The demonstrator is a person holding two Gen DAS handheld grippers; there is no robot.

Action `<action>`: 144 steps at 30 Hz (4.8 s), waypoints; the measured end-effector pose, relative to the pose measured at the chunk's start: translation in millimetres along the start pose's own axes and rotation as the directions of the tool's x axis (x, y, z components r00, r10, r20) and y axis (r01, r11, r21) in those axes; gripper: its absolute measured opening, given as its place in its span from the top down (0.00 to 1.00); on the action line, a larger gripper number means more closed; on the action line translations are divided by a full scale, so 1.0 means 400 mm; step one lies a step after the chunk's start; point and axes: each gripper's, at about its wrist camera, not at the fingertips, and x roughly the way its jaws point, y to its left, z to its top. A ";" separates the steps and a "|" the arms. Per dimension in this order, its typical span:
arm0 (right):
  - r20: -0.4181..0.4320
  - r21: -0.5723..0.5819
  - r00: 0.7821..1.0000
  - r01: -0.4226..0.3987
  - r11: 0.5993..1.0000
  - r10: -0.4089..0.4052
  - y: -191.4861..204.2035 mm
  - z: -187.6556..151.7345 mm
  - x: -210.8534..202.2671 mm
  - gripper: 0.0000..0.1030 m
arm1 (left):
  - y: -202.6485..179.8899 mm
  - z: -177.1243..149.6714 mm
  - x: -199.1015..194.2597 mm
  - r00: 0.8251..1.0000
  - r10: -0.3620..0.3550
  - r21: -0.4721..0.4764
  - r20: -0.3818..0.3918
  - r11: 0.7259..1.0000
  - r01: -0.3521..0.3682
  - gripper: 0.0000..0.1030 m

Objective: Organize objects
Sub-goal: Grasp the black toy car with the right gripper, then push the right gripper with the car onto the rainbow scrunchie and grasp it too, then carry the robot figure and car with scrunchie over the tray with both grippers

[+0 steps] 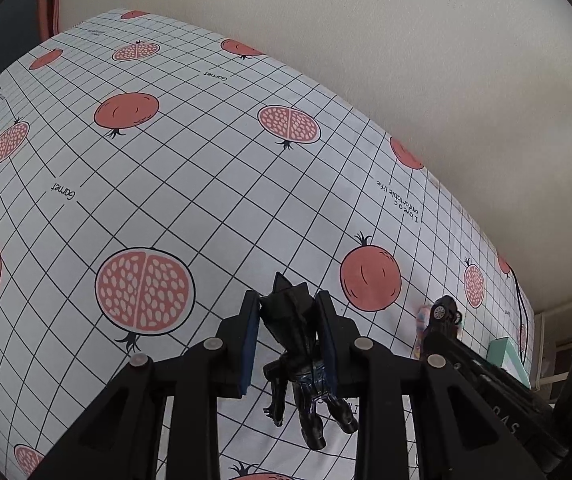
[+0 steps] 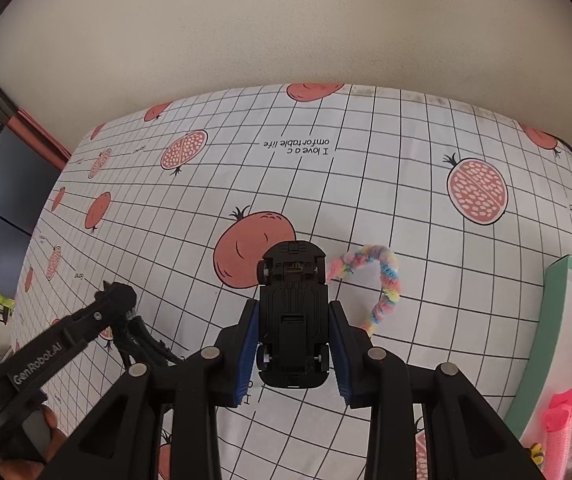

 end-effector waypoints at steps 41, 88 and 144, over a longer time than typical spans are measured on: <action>-0.047 -0.069 0.993 0.101 0.992 -0.104 0.037 0.003 0.090 0.64 | 0.010 0.000 0.009 1.000 -0.013 -0.054 -0.020 0.998 0.012 0.72; 0.003 0.063 0.997 0.076 0.995 -0.076 -0.101 0.058 0.020 0.46 | 0.007 0.004 -0.002 1.000 0.011 -0.082 -0.002 0.997 -0.011 0.72; 0.226 0.169 0.943 0.208 0.963 -0.244 -0.286 -0.264 -0.555 0.61 | -0.456 -0.171 -0.266 0.991 -0.110 0.228 0.074 0.970 0.091 0.72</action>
